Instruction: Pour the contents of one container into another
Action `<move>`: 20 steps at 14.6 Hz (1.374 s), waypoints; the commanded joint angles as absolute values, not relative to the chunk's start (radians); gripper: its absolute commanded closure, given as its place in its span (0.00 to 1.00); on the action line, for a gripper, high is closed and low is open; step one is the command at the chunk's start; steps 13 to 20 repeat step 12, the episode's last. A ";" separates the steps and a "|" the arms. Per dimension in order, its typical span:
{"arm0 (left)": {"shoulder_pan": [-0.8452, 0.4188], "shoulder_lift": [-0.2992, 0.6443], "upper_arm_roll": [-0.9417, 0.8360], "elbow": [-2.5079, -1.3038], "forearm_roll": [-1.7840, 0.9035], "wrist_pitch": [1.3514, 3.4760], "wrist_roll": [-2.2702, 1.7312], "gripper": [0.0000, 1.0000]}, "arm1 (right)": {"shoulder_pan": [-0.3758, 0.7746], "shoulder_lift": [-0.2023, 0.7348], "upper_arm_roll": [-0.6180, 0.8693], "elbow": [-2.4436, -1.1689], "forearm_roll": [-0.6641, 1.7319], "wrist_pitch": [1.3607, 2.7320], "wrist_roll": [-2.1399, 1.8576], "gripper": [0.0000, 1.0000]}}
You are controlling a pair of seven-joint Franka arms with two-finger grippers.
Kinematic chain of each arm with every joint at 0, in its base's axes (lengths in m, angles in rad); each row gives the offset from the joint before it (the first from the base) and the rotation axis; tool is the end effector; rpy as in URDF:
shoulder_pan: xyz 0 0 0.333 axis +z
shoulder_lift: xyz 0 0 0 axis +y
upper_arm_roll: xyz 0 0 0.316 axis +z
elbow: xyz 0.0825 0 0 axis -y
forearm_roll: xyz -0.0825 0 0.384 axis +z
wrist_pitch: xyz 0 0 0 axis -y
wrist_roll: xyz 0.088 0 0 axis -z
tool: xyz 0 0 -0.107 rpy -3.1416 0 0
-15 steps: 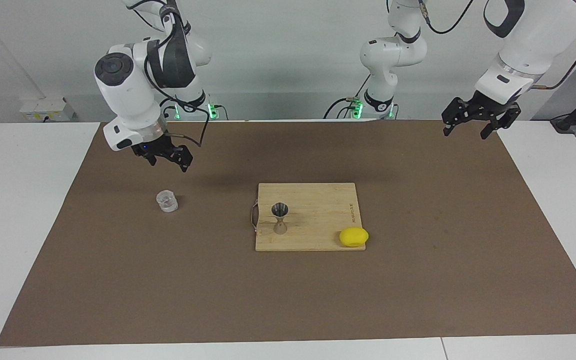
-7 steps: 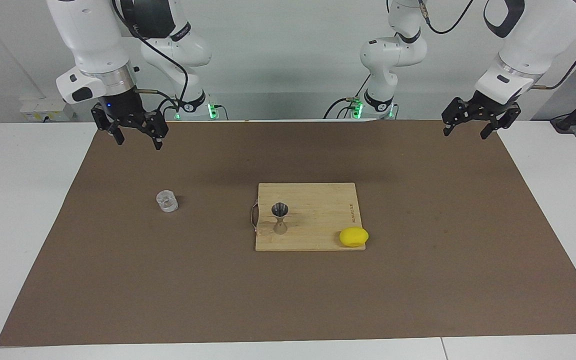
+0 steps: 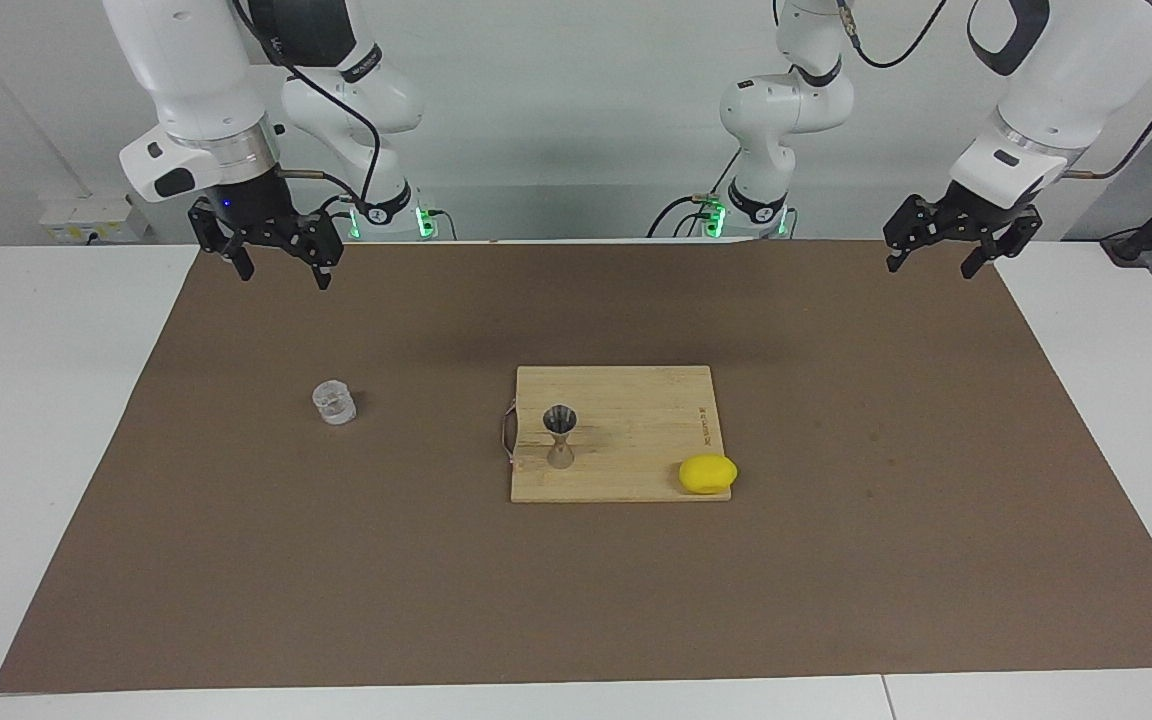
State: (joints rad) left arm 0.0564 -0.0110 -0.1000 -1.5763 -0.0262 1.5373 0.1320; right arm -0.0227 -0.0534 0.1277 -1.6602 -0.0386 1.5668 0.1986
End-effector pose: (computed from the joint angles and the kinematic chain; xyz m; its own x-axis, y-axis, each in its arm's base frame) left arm 0.5469 -0.0271 0.6251 0.9842 -0.1755 -0.0245 -0.1748 -0.9842 0.0286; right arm 0.5333 0.0538 0.6110 0.9951 -0.0939 -0.0307 -0.0922 -0.9944 0.0524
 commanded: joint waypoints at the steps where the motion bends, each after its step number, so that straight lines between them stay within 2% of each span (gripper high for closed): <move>1: 0.051 -0.035 -0.094 -1.597 -0.017 1.531 0.132 0.00 | -0.040 -0.074 0.129 -1.675 -0.017 1.542 0.146 0.00; 20: 0.051 -0.035 -0.094 -1.597 -0.017 1.531 0.130 0.00 | -0.040 -0.074 0.129 -1.678 -0.014 1.549 0.141 0.00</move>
